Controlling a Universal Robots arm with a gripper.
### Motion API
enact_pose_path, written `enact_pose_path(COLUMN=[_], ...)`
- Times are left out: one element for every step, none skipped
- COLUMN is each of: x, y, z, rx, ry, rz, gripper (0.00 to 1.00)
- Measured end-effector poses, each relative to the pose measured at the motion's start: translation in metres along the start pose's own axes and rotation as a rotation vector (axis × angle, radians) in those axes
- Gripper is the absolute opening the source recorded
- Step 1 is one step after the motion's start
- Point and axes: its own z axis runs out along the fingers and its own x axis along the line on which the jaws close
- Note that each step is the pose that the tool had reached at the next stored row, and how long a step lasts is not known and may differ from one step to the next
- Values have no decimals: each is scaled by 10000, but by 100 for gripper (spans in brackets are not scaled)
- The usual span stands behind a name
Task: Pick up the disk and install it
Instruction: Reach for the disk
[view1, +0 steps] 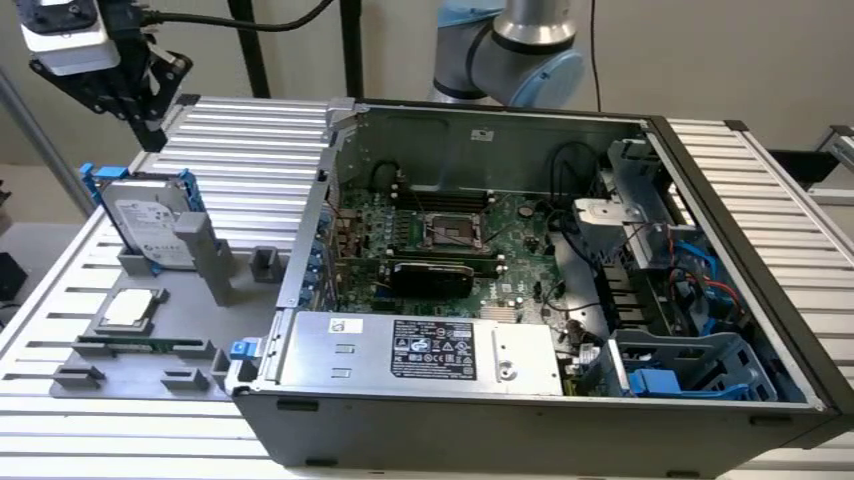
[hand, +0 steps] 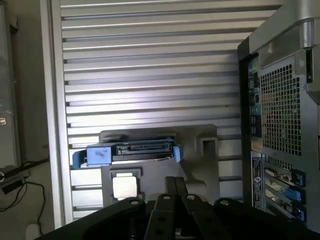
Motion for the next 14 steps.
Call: enact_pose_path(x=[49, 93, 138, 186, 230, 274, 321, 366, 413, 459, 505, 550, 596, 642], y=[-4, -7, -10, -13, -15, -17, -17, -16, -13, -9, -4, 4, 14, 25], z=[6, 13, 20, 27, 35, 44, 54, 63, 73, 83, 91, 98, 104, 109], rx=[1, 2, 3, 5, 7, 8, 9, 11, 13, 13, 12, 12, 12, 13], ry=[0, 0, 0, 0, 1, 0, -1, 0, 0, 0, -1, -1, 0, 0], rz=[0, 0, 1, 0, -1, 0, 0, 0, 1, 0, -1, -1, 0, 1], gripper=[0, 0, 0, 0, 0, 0, 0, 0, 0, 0, 0, 0, 0, 0])
